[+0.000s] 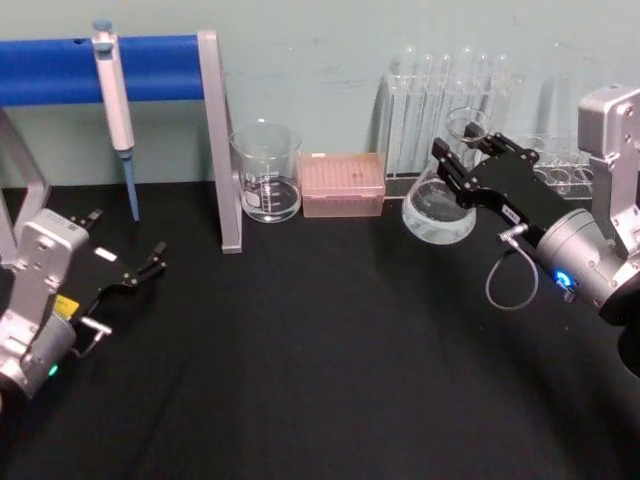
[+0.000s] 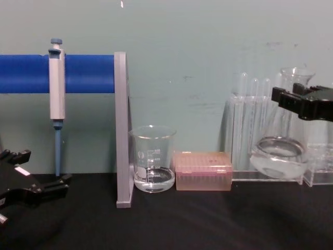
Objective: Grasp the erlenmeyer flask with one hand, shake it three times, then place it back.
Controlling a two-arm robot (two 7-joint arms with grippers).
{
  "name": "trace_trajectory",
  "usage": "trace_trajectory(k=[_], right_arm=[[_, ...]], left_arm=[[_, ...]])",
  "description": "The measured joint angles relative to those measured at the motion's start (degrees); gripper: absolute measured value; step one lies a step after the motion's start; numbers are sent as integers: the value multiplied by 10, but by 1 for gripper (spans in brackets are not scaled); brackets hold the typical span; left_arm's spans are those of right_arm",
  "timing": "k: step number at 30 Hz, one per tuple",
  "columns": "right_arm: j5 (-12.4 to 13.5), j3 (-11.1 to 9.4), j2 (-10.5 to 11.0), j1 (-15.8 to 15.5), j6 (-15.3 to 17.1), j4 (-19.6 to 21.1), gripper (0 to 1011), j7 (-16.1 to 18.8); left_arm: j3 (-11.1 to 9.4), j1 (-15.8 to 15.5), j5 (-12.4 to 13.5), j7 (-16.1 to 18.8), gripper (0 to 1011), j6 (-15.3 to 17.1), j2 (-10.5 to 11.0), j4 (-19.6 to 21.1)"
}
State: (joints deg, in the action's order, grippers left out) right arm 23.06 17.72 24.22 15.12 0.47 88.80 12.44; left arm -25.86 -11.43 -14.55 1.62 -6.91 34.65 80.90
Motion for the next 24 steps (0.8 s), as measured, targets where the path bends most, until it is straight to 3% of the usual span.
trace_trajectory(k=[11, 15, 17, 24], right_arm=[[-9, -2, -10, 4, -2, -11, 456, 32], [-8, 3, -11, 11, -8, -19, 453, 66], [-4, 13, -12, 20, -16, -25, 453, 102], [3, 44, -12, 37, -24, -30, 453, 164]], left_arm=[[0, 0, 0, 0, 1001, 0, 0, 0], [0, 0, 0, 0, 1001, 0, 0, 0], [0, 0, 0, 0, 1001, 0, 0, 0], [0, 0, 0, 0, 1001, 0, 0, 0]])
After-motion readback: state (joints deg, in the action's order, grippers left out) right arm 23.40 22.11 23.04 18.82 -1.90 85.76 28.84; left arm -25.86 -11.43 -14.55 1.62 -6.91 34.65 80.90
